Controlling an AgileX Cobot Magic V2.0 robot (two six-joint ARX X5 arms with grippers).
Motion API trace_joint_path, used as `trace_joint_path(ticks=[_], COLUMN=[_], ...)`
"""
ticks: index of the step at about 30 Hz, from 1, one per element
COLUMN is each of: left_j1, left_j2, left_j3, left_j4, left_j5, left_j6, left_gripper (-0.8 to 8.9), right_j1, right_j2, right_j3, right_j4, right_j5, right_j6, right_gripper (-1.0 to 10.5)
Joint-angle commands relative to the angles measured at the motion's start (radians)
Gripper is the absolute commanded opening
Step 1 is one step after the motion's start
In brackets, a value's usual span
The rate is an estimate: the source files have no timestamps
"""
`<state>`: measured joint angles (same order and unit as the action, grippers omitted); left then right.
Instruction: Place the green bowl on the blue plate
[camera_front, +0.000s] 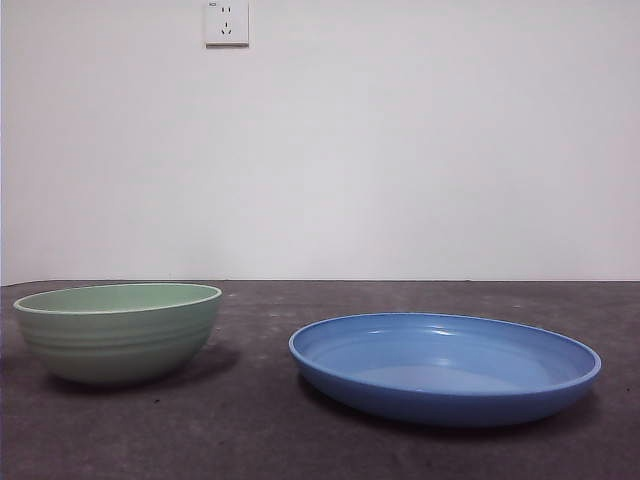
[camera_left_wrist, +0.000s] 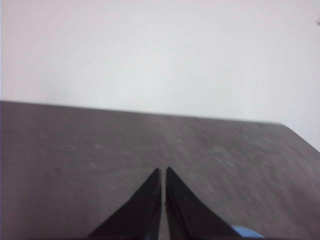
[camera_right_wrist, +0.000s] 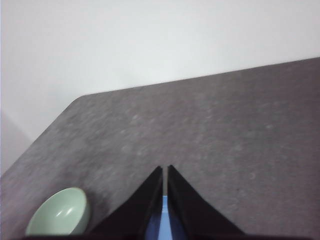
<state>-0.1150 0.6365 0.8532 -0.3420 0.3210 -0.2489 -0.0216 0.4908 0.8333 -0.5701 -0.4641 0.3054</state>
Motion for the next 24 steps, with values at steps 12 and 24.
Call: trace_joint_path(ticks=[12,24], left_j1=[-0.137,-0.296], left_j2=[0.181,0.212], left_j3=[0.203,0.203], left_j4=[-0.238,-0.31], left_j5=[0.136,0.137], left_j6=[0.084,0.083], left_gripper=[0.15,0.2], right_j1=[0.127,0.217], right_j2=[0.13,0.161], right_j3=[0.166,0.166], right_j4=[-0.124,-0.172], right_j5=[-0.108,-0.105], right_j6=[-0.108,-0.161], right_gripper=[0.1,0.1])
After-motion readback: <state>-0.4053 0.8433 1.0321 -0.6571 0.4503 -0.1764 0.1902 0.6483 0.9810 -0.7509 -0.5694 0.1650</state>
